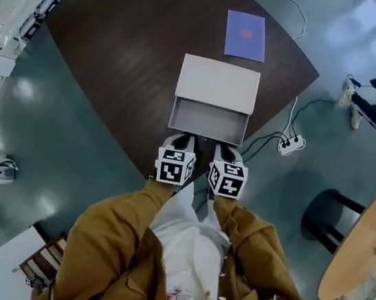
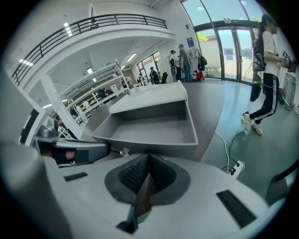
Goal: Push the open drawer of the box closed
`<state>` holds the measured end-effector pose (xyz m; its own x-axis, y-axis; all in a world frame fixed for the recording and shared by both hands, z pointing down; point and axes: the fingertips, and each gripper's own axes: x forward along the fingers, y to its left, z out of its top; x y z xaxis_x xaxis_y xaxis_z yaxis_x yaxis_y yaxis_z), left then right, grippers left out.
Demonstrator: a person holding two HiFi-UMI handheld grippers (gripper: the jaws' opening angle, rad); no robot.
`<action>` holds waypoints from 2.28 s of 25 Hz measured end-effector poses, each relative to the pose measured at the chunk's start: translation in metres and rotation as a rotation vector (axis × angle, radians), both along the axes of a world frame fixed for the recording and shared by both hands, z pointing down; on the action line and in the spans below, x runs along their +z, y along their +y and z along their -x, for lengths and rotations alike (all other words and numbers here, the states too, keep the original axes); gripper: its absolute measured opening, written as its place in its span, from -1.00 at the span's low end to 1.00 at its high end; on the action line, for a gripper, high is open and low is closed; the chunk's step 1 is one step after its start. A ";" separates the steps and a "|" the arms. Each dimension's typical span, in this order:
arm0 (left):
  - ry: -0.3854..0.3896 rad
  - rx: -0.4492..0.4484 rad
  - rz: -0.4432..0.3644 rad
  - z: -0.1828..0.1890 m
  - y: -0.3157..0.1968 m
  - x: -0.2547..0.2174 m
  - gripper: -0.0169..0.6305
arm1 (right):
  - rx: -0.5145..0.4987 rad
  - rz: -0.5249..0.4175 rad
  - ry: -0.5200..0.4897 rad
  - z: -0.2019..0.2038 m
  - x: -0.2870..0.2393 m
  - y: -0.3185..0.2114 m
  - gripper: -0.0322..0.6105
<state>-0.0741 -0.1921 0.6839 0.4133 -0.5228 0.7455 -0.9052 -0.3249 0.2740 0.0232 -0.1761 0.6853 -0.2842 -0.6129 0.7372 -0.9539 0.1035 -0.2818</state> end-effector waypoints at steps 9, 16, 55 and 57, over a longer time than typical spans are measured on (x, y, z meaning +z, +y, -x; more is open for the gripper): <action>0.007 0.003 -0.012 -0.005 -0.017 -0.003 -0.93 | -0.001 -0.022 -0.001 -0.002 -0.007 -0.020 -0.89; 0.008 -0.012 -0.008 -0.008 -0.027 -0.002 -0.93 | -0.003 -0.028 0.001 -0.006 -0.007 -0.031 -0.89; 0.028 -0.026 -0.035 -0.014 -0.100 -0.006 -0.93 | 0.052 -0.064 -0.010 -0.013 -0.009 -0.102 -0.89; 0.027 -0.024 -0.037 -0.014 -0.101 -0.005 -0.93 | 0.052 -0.065 -0.009 -0.013 -0.009 -0.103 -0.89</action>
<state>-0.0601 -0.2933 0.6789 0.4196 -0.5603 0.7141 -0.9055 -0.3133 0.2862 0.0362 -0.2795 0.6767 -0.2574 -0.6734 0.6930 -0.9559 0.0724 -0.2846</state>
